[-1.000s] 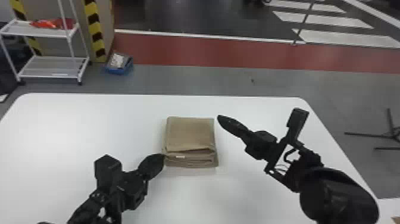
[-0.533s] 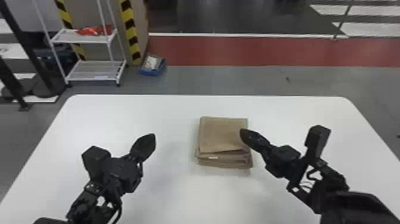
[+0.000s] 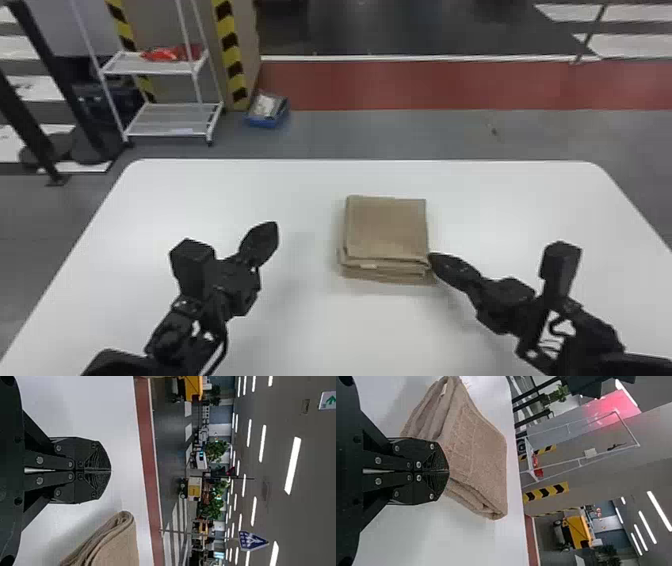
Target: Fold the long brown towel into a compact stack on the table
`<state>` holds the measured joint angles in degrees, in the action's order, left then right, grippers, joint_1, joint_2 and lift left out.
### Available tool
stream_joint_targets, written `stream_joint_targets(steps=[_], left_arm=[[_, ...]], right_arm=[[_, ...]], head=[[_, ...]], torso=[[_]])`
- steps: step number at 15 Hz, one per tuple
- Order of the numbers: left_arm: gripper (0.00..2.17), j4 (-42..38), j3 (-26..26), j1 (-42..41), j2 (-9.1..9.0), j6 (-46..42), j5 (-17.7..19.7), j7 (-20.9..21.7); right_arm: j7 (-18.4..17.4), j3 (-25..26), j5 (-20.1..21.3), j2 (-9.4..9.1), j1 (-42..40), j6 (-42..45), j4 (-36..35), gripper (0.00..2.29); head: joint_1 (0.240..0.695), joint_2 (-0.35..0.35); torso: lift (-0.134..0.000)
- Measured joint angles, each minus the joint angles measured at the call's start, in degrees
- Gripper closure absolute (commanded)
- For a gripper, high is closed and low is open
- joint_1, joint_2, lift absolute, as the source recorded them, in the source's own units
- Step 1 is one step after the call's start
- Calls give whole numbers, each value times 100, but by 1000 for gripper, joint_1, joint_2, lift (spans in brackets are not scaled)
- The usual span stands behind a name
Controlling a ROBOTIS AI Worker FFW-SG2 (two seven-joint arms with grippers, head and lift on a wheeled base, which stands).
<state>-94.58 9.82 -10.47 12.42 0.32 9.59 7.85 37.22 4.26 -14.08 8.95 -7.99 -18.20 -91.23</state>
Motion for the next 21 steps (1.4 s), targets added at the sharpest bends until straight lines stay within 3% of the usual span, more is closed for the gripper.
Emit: stream_joint_targets(steps=[5,6,7,8,9,10,13,16,19,21], left_arm=[[1916,-34,72,43,-12,-15,-1,-184],[1892,-108,75,7,-12,-77,1,-351],[1679,-211,76,-67,-11,-175,5,-490],[1241,-377,73,-187,2,-329,11,-591],[545,-542,69,-321,17,-508,18,-661],[29,-652,68,-424,22,-705,9,-701],[12,-878,91,-669,-110,-1090,-452,-1075],[22,-1184,-26,-926,-176,-1092,-605,-1150],[22,-1486,-175,-1185,-180,-907,-561,-1142],[22,-1654,-220,-1327,-186,-735,-538,-1113]], right_arm=[[110,206,-156,53,-134,42,-82,2030],[223,323,-353,47,-219,150,-251,1855],[263,457,-559,30,-334,202,-488,1393],[224,615,-752,3,-513,220,-866,451],[60,746,-828,-33,-716,224,-1295,-2],[-134,819,-805,-75,-890,261,-1644,-2],[-1057,697,-329,-196,-1467,1020,-2369,63],[-1806,386,130,-239,-1984,1444,-2926,60],[-2106,213,408,-309,-2361,1479,-3413,60],[-2175,156,533,-455,-2503,1423,-3511,60]], head=[[695,-42],[695,-41],[695,-43],[695,-49],[695,-55],[695,-71],[695,-88],[695,-77],[695,-55],[695,-42]], torso=[[-112],[-112],[-112],[-111],[-111],[-111],[-111],[-111],[-111],[-111]])
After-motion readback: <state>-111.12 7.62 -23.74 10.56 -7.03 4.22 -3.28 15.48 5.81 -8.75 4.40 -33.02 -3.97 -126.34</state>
